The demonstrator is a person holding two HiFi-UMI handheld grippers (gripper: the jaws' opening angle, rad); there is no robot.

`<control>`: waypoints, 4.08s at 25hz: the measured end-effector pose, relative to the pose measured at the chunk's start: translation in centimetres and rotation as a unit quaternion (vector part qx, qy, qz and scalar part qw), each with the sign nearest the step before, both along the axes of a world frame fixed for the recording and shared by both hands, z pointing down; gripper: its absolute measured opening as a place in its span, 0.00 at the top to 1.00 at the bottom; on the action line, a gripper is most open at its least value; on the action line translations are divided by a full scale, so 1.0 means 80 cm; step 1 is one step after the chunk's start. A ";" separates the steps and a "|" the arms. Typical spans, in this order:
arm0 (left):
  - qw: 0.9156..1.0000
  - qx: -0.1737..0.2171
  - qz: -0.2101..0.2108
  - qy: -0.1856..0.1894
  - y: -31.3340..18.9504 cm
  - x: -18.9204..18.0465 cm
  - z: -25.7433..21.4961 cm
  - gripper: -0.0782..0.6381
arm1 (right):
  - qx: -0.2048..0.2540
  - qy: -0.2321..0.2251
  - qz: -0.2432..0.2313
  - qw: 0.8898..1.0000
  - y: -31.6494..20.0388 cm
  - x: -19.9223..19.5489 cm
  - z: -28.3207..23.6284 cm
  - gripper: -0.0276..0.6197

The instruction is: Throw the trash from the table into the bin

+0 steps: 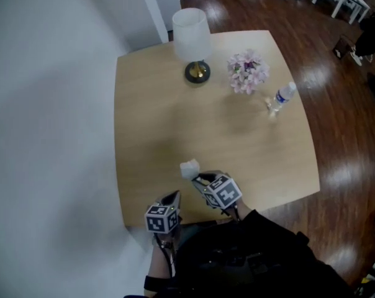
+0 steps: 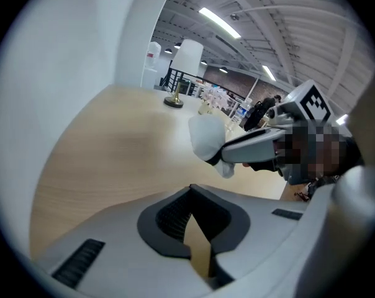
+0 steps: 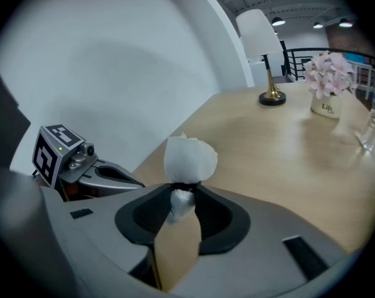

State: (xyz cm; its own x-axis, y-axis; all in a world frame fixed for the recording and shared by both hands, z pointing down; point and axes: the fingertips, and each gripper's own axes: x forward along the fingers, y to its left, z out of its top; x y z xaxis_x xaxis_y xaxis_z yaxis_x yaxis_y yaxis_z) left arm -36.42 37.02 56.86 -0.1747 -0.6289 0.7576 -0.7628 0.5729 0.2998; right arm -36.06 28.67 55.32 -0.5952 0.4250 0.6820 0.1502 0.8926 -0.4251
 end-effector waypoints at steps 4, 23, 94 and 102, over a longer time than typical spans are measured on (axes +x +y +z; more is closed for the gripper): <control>1.000 -0.004 0.024 0.000 -0.031 0.033 -0.006 0.89 | -0.009 -0.008 0.021 1.000 -0.027 0.042 -0.007 0.75; 0.978 0.000 0.208 -0.007 -0.293 0.253 -0.006 0.89 | -0.027 -0.019 0.200 0.979 -0.267 0.339 0.005 0.75; 0.949 -0.090 0.300 0.048 -0.691 0.751 0.399 0.88 | -0.038 0.220 0.317 0.922 -0.704 0.722 0.597 0.75; 0.950 -0.097 0.285 0.077 -0.682 0.748 0.427 0.88 | -0.052 0.230 0.312 0.920 -0.707 0.681 0.642 0.59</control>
State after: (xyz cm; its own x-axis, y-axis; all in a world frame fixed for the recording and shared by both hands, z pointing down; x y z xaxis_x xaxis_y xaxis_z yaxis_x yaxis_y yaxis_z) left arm 23.45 -17.51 91.02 0.2750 -0.4335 0.8582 -0.9216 0.1355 0.3638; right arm 18.40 -27.93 106.66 -0.4033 0.1763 0.8979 -0.5954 0.6946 -0.4038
